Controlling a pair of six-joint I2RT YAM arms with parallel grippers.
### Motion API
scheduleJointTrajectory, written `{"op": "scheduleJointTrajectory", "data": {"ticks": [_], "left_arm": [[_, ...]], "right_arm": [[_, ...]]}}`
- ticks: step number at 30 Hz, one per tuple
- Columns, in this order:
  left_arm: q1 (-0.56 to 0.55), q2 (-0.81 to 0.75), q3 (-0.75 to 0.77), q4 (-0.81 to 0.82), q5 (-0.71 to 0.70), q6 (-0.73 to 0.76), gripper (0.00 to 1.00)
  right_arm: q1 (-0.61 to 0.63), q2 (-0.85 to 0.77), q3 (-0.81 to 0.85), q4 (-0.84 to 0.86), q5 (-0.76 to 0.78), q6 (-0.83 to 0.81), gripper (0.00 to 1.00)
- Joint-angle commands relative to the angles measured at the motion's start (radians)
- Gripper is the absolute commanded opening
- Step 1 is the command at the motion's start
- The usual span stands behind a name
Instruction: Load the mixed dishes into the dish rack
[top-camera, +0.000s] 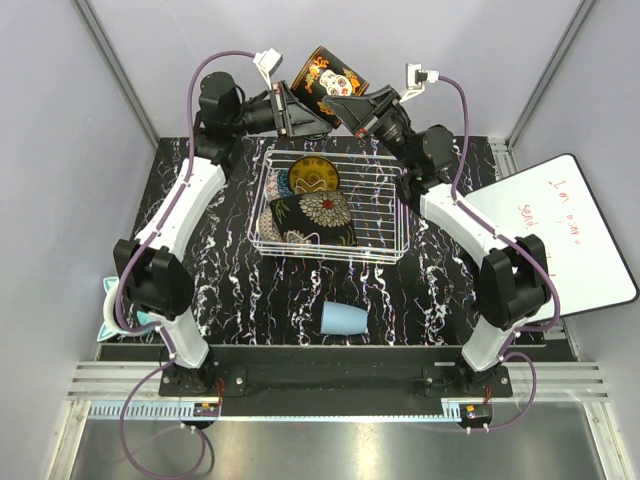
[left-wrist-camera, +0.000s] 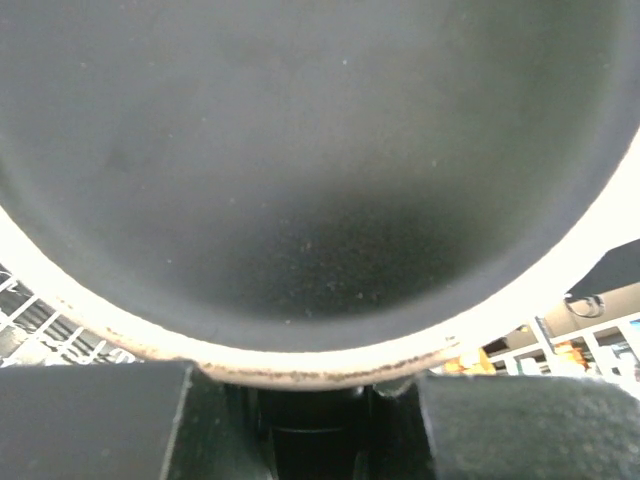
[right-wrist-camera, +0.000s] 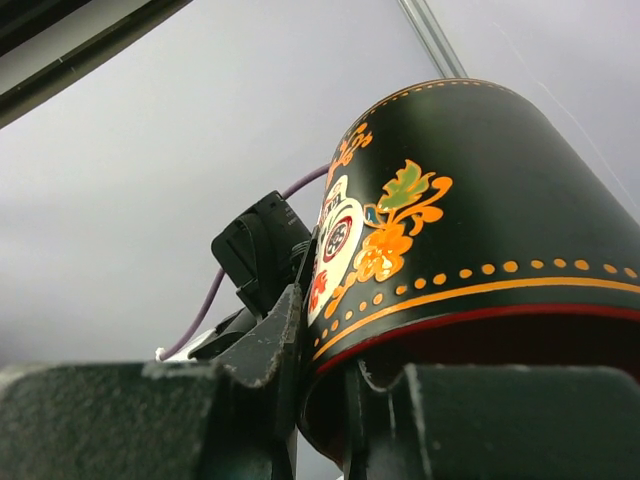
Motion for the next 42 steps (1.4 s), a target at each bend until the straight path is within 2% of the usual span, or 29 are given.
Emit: {"op": "scheduleJointTrajectory", "data": {"ticks": [1,3,4,5,6,7,8,10,11,12,15,20,23,28,33,35,36,39,42], "left_arm": [[-0.04,-0.001,0.033,0.271,0.127,-0.072,0.0],[-0.026,0.017,0.092,0.165,0.145,-0.01,0.0],[-0.02,0.023,0.118,0.112,0.15,0.083,0.0],[-0.016,0.029,0.149,0.043,0.155,0.156,0.0],[-0.014,0.042,0.213,-0.135,0.15,0.237,0.0],[-0.013,0.045,0.232,-0.197,0.142,0.35,0.0],[-0.009,0.04,0.235,-0.222,0.138,0.369,0.0],[-0.005,0.034,0.22,-0.212,0.126,0.382,0.0],[-0.005,0.03,0.218,-0.212,0.121,0.388,0.0],[-0.005,0.029,0.22,-0.21,0.121,0.391,0.0],[-0.003,0.025,0.214,-0.178,0.121,0.374,0.0],[0.007,0.013,0.191,-0.03,0.13,0.245,0.0],[0.024,0.022,0.226,-0.006,0.119,0.212,0.0],[0.029,0.062,0.312,-0.009,0.116,0.178,0.0],[0.029,0.089,0.33,-0.023,0.106,0.193,0.0],[0.026,0.103,0.367,-0.122,0.087,0.257,0.0],[0.023,0.109,0.384,-0.171,0.078,0.365,0.0],[0.0,0.158,0.467,-0.363,0.027,0.562,0.0],[-0.012,0.235,0.522,-0.402,-0.012,0.615,0.0]], "right_arm": [[0.069,-0.023,0.005,-0.021,-0.16,0.059,0.07],[0.069,-0.054,-0.017,-0.078,-0.15,0.016,0.12],[0.069,-0.071,-0.03,-0.102,-0.124,-0.008,0.15],[0.069,-0.086,-0.056,-0.154,-0.11,-0.033,0.21],[0.067,-0.103,-0.066,-0.177,-0.098,-0.054,0.26],[0.066,-0.126,-0.075,-0.21,-0.096,-0.088,0.34],[0.067,-0.134,-0.086,-0.228,-0.096,-0.098,0.39],[0.064,-0.15,-0.102,-0.253,-0.09,-0.108,0.49],[0.061,-0.155,-0.124,-0.253,-0.087,-0.108,0.63],[0.06,-0.169,-0.133,-0.257,-0.076,-0.114,0.68],[0.052,-0.18,-0.139,-0.28,-0.061,-0.133,0.73],[0.038,-0.203,-0.181,-0.33,-0.073,-0.167,0.84],[0.009,-0.261,-0.253,-0.394,-0.071,-0.222,0.98],[-0.075,-0.356,-0.392,-0.529,-0.076,-0.311,1.0],[-0.101,-0.457,-0.51,-0.555,-0.027,-0.377,1.0],[-0.117,-0.499,-0.555,-0.566,-0.016,-0.387,1.0],[-0.123,-0.556,-0.572,-0.569,0.008,-0.388,1.0],[-0.144,-0.716,-0.638,-0.598,0.097,-0.43,1.0],[-0.144,-0.899,-0.682,-0.686,0.232,-0.513,1.0]]}}
